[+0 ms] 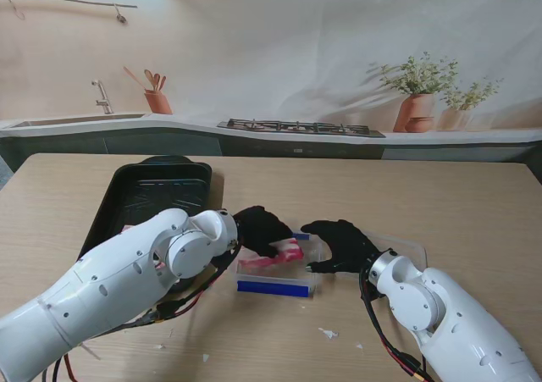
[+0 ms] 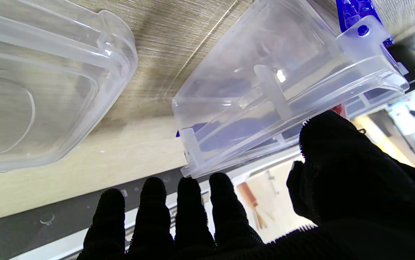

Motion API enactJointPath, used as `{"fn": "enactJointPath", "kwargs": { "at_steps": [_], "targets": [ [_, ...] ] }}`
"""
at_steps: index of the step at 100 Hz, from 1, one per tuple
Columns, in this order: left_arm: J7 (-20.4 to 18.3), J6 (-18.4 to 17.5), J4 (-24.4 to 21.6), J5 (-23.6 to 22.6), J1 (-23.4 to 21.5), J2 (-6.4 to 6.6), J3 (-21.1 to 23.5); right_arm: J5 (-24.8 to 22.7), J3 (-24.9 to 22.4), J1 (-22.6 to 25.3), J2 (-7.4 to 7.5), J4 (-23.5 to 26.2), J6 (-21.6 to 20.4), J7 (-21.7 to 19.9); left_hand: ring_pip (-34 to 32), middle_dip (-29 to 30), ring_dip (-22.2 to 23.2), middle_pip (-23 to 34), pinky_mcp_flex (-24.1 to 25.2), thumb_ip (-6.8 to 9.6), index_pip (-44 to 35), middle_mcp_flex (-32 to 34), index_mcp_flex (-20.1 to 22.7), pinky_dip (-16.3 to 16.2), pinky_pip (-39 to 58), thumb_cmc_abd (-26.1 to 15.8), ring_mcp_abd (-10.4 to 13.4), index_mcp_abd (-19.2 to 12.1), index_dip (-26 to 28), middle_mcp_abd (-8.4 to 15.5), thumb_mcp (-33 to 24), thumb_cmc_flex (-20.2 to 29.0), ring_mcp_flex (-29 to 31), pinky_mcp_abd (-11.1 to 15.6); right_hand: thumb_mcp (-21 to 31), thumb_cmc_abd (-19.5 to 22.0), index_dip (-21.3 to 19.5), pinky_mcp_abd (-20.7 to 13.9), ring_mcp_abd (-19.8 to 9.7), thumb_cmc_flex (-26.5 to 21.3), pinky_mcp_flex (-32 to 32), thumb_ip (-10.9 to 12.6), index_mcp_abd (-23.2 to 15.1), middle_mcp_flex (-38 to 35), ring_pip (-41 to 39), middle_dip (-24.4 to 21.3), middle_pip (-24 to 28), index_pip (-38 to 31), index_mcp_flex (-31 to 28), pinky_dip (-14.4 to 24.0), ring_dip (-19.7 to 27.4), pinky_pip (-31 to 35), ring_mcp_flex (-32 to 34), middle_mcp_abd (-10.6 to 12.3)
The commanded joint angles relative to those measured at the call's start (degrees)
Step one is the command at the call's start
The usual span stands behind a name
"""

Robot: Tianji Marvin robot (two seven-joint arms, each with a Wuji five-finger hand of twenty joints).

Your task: Separate the bacon slices onto the tray

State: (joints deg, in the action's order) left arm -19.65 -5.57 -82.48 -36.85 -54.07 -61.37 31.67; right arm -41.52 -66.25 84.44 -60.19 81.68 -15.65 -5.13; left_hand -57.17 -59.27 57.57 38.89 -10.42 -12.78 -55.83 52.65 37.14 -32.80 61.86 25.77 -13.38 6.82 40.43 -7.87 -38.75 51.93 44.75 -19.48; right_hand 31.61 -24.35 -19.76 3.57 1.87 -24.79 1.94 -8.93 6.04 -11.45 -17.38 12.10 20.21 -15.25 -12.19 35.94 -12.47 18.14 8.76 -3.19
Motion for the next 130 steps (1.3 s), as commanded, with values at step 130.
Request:
{"fn": "enactJointPath", "kwargs": {
  "at_steps": [130],
  "targets": [
    [-12.12,-19.51,-4.71,-24.39,-8.89,5.6,33.67,-0.22,1.3,-0.32,-0.27,0.25,0.7,-1.28,2.74,-5.24,1.59,-1.8,1.18,-0.14,-4.02,-0.02,-2.38,2.09,-2.14,-3.79,4.11,-7.56,4.77,3.34,1.66,3.36,-2.13,5.34,0.97,-0.22,0.15,0.13,-1.92,0.54,-0.34,2.69,-0.36,1.13,-0.03,0.05,0.94,0.42,0.77,0.96,-0.55,0.13,-1.39,0.74]
  ]
}}
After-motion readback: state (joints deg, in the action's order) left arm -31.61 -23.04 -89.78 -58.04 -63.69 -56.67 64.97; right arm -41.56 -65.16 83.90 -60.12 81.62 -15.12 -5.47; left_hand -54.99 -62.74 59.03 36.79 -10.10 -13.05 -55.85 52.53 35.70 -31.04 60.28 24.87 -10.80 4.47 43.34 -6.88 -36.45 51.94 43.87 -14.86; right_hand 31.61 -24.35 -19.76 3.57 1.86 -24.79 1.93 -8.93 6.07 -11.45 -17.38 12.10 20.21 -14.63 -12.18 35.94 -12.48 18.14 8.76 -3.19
